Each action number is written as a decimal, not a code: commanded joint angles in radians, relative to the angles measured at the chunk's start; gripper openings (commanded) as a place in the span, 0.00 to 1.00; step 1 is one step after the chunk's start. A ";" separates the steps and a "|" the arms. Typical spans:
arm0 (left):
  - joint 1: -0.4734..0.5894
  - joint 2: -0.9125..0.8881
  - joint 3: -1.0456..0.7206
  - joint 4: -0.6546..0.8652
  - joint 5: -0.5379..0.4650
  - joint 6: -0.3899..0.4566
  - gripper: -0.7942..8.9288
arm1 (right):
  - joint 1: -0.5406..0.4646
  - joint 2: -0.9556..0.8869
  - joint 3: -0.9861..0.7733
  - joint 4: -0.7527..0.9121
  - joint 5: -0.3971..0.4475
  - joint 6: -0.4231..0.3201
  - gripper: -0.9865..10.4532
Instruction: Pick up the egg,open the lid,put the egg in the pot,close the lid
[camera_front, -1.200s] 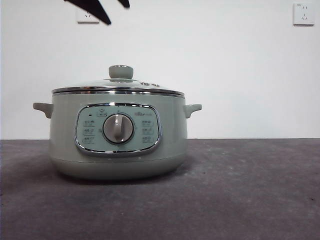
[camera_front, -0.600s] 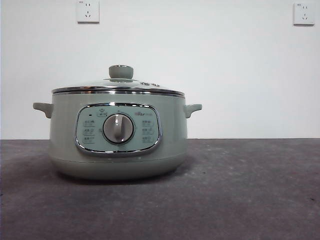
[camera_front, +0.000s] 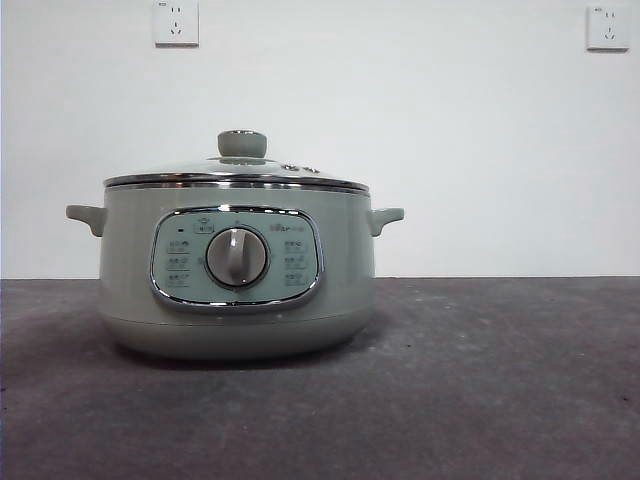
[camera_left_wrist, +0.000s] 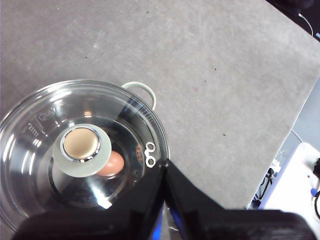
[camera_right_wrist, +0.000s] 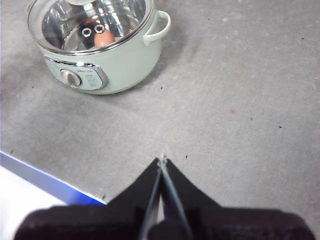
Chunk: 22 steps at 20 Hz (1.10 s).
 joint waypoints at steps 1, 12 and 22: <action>0.002 -0.003 0.002 0.000 0.004 -0.033 0.08 | 0.000 -0.002 -0.008 0.005 0.001 0.011 0.09; 0.178 -0.317 -0.324 0.571 -0.031 0.024 0.08 | 0.000 0.000 -0.008 0.005 0.001 0.011 0.09; 0.564 -1.023 -1.351 1.016 -0.117 0.026 0.08 | 0.000 0.006 -0.008 0.005 0.053 0.011 0.09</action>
